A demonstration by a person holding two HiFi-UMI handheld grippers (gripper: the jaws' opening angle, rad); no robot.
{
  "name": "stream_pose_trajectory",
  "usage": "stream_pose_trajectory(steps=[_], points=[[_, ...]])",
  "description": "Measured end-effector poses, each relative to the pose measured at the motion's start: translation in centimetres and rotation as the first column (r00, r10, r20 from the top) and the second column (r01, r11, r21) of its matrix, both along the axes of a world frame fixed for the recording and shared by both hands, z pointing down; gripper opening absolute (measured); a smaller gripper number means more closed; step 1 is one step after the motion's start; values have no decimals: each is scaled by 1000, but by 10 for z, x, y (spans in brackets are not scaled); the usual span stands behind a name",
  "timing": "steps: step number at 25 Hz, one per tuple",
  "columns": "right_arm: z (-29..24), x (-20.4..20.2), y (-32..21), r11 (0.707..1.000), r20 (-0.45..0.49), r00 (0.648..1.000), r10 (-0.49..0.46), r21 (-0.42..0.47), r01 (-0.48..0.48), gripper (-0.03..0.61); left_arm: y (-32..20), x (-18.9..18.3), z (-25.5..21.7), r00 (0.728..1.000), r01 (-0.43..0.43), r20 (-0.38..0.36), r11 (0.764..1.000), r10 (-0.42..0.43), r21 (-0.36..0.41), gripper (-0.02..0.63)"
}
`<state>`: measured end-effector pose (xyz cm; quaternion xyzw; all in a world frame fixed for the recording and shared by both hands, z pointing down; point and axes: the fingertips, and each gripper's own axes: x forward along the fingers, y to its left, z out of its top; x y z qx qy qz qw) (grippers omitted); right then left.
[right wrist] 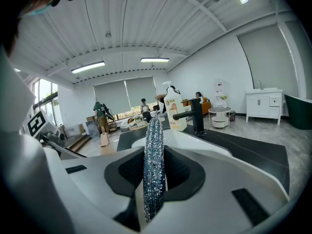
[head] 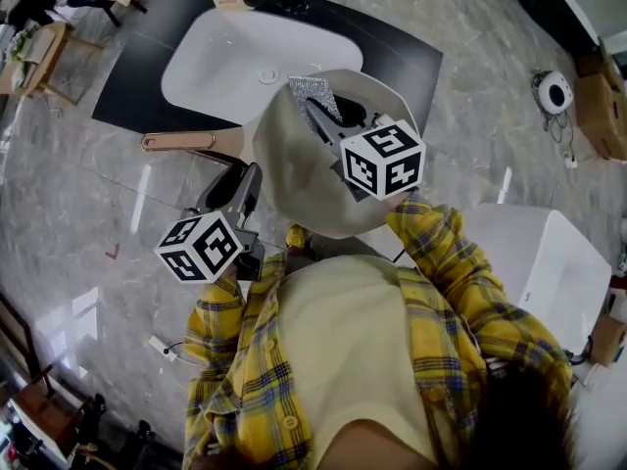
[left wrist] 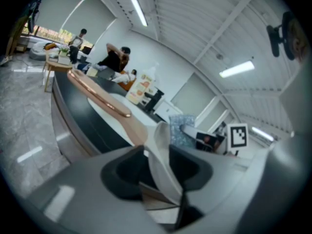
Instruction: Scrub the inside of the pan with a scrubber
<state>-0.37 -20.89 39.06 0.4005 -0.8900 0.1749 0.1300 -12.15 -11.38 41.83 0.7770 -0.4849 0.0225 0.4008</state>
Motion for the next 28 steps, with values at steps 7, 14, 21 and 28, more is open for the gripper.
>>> stream_pose_trajectory(steps=[7, 14, 21, 28], points=[[5, -15, -8, 994, -31, 998, -57, 88, 59, 83, -3, 0, 1, 1000, 19, -3, 1000, -19, -4, 149], [23, -20, -10, 991, -102, 990, -101, 77, 109, 83, -3, 4, 2, 1000, 17, 0, 1000, -17, -5, 149], [33, -19, -12, 991, -145, 981, -125, 27, 130, 83, -4, 5, 2, 1000, 13, 5, 1000, -13, -2, 149], [36, -18, -3, 986, -191, 968, -164, -1, 167, 84, -2, 5, 2, 1000, 12, 7, 1000, -12, -1, 149]])
